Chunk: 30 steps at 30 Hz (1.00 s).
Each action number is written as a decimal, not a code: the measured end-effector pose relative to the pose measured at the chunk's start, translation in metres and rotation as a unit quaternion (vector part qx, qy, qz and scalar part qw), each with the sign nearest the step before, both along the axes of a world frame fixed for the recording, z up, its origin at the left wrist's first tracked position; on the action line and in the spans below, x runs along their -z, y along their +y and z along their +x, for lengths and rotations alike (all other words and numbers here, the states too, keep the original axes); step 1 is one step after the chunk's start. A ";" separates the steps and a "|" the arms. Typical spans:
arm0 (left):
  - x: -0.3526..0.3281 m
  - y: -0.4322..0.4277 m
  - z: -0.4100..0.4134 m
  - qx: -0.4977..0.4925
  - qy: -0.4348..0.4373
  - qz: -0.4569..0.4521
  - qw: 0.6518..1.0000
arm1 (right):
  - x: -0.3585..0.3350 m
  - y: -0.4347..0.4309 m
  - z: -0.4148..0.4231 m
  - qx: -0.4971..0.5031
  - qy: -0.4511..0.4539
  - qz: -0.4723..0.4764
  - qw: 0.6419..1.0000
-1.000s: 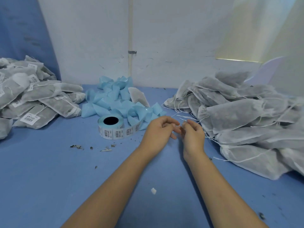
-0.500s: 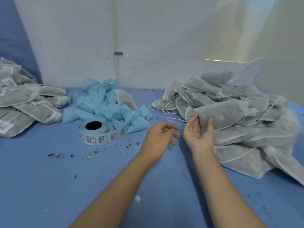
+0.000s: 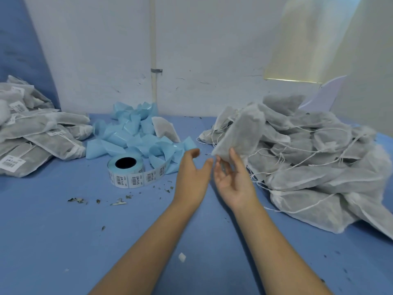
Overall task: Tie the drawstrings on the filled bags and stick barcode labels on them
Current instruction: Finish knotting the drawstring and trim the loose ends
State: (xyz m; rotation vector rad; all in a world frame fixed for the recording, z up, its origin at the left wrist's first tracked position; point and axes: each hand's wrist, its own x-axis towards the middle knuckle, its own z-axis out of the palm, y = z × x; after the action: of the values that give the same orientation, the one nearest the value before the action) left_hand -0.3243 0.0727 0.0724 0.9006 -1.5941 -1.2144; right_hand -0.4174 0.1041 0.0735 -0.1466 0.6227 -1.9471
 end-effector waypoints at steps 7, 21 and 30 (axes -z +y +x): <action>-0.010 -0.014 0.041 -0.005 0.039 -0.003 0.999 | 0.014 -0.007 0.024 -0.079 0.266 0.056 0.959; 0.022 -0.021 0.068 -0.021 0.096 0.016 0.995 | 0.022 0.000 0.051 0.181 0.613 0.016 0.769; 0.020 -0.009 0.065 -0.017 0.088 0.068 0.994 | 0.025 -0.002 0.046 0.176 0.662 0.035 0.728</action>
State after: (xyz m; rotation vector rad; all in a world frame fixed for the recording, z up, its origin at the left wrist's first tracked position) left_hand -0.2588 0.0637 0.0523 0.8767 -1.3650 -1.3530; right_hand -0.3719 0.1022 0.0486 -1.5611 1.7256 -1.9087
